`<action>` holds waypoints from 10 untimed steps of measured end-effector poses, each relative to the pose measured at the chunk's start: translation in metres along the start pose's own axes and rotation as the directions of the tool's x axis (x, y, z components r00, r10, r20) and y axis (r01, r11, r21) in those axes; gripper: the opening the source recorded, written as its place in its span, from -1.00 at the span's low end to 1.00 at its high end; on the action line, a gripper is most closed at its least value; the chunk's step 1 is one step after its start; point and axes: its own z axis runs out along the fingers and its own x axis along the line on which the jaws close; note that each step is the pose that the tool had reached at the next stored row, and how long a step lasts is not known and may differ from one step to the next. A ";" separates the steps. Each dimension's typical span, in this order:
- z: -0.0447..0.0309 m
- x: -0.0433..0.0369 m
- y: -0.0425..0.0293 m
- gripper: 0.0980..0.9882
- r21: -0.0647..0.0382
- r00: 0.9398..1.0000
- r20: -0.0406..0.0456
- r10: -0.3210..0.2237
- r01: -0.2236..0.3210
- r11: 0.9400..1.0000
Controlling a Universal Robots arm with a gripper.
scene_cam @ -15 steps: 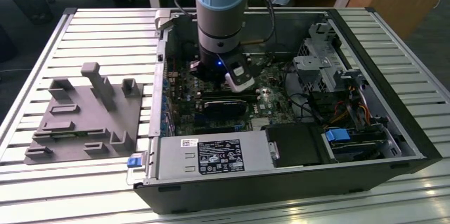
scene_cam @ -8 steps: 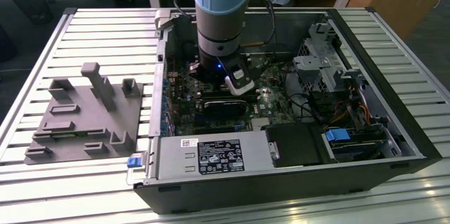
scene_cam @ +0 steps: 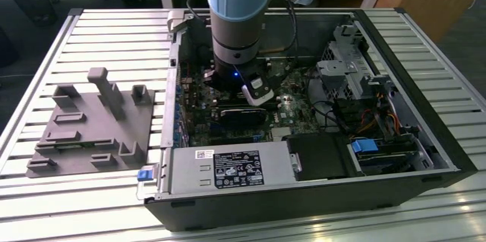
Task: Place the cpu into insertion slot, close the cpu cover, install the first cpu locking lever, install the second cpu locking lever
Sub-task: 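Install the second cpu locking lever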
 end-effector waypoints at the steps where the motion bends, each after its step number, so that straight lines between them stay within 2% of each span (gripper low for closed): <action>1: 0.0008 0.0002 -0.0002 -0.98 0.000 1.000 0.000 0.000 0.000 1.000; 5: 0.0015 0.0027 -0.0001 -0.98 -0.004 1.000 0.000 0.000 0.000 1.000; 10: 0.0046 0.0034 0.0033 -0.98 -0.005 1.000 0.000 0.000 0.000 1.000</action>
